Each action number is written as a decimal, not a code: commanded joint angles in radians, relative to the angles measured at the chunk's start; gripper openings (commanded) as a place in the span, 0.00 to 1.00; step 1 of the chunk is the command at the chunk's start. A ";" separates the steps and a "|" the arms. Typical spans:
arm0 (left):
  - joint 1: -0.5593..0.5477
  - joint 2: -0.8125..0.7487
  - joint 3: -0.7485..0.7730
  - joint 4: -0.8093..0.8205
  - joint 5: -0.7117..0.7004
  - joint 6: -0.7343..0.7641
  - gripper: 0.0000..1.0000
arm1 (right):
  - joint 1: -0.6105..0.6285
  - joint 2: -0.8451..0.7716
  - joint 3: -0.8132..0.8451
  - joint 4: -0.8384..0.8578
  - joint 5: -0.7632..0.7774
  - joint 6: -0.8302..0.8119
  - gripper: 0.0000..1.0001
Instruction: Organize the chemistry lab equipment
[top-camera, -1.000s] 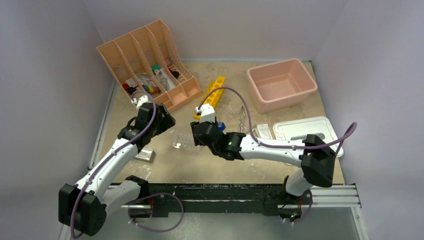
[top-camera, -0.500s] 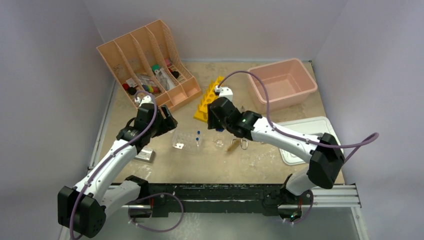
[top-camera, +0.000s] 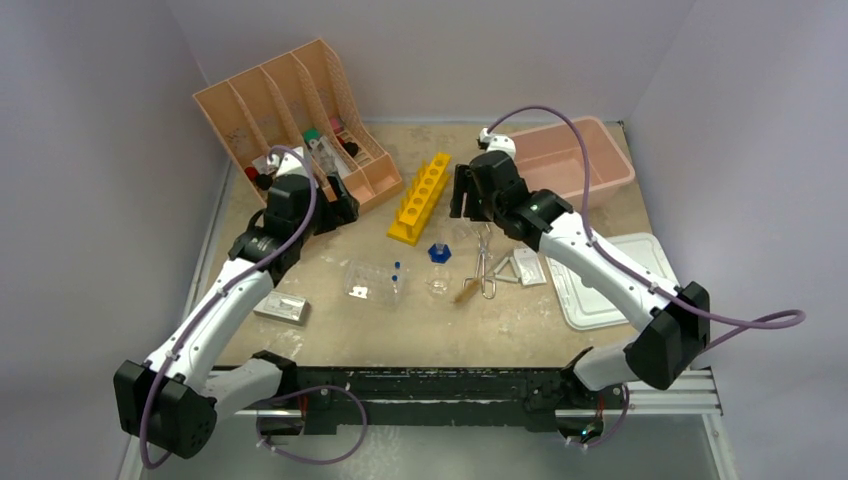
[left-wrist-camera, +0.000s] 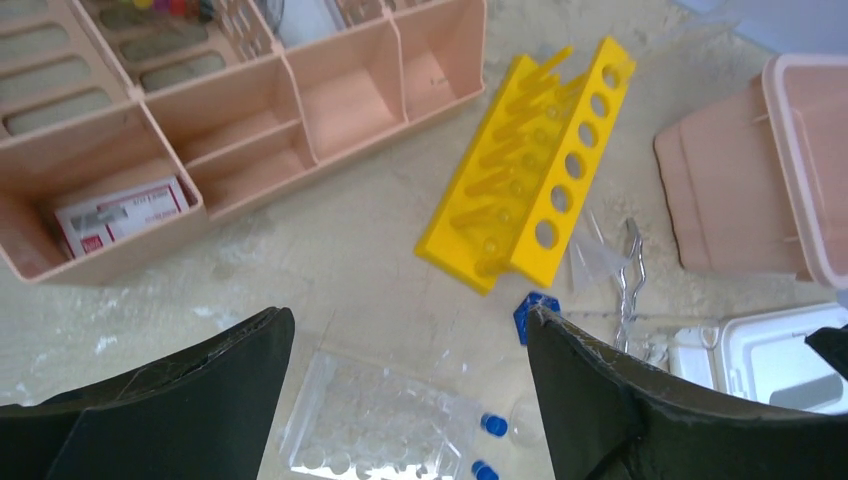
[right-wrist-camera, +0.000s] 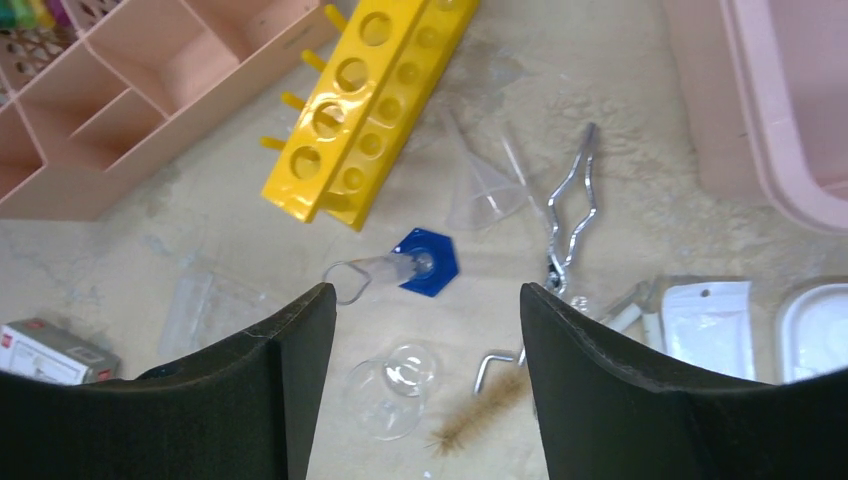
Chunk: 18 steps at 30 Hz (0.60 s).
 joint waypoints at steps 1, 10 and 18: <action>0.005 0.039 0.073 0.116 -0.059 0.060 0.86 | -0.039 0.012 0.064 -0.017 -0.076 -0.116 0.71; 0.005 0.168 0.095 0.255 0.113 0.054 0.79 | -0.076 0.115 0.114 0.009 -0.343 -0.335 0.72; 0.005 0.258 0.138 0.332 0.132 0.039 0.79 | -0.076 0.234 0.132 0.007 -0.370 -0.383 0.73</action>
